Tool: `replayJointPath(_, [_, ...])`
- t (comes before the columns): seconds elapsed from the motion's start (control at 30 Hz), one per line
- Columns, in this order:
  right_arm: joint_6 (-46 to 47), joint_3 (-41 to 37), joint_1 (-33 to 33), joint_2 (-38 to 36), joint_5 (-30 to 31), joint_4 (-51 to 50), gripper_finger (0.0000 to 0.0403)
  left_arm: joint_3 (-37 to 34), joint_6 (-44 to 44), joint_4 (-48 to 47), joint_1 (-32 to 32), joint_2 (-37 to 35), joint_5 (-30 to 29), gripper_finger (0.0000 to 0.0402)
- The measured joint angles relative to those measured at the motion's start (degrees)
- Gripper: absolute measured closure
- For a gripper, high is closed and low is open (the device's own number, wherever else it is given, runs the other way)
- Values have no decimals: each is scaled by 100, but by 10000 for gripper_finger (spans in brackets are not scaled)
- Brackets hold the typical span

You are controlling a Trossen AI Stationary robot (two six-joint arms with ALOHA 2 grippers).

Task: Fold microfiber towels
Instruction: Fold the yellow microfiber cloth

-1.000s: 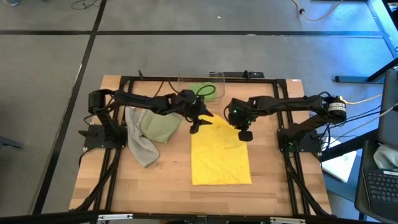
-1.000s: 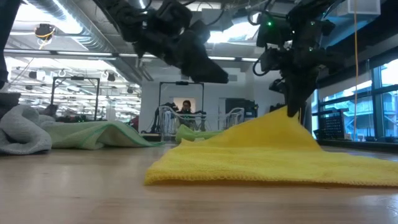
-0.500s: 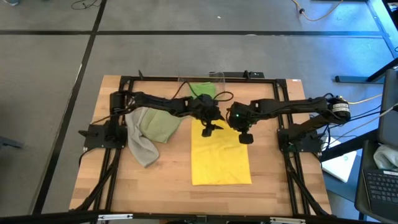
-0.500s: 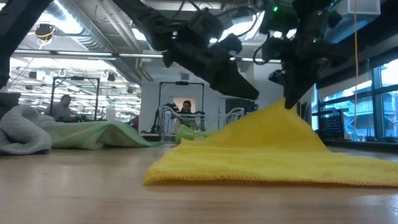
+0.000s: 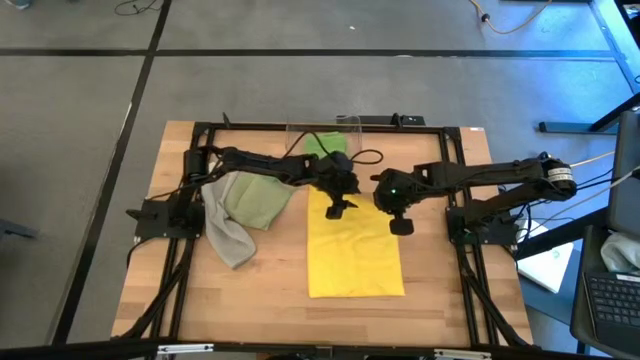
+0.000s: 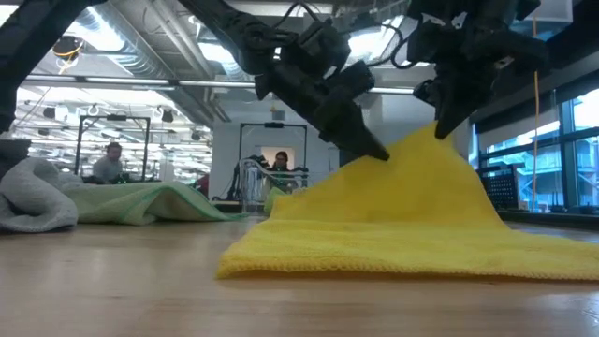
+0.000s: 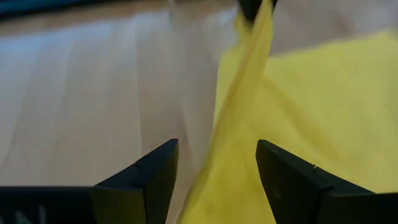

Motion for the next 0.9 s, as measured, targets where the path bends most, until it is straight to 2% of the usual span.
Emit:
replayJointPath(0.13, [-4, 0, 0, 0, 13, -79, 393, 0, 188, -562, 4, 0, -652, 191])
replayJointPath(0.5, [-4, 0, -2, 4, 11, -256, 393, -2, 179, -1724, 109, -19, -1371, 191])
replayJointPath(0.9, [13, 0, -2, 7, 9, -331, 393, -7, -124, -2663, 358, -142, -1436, 191])
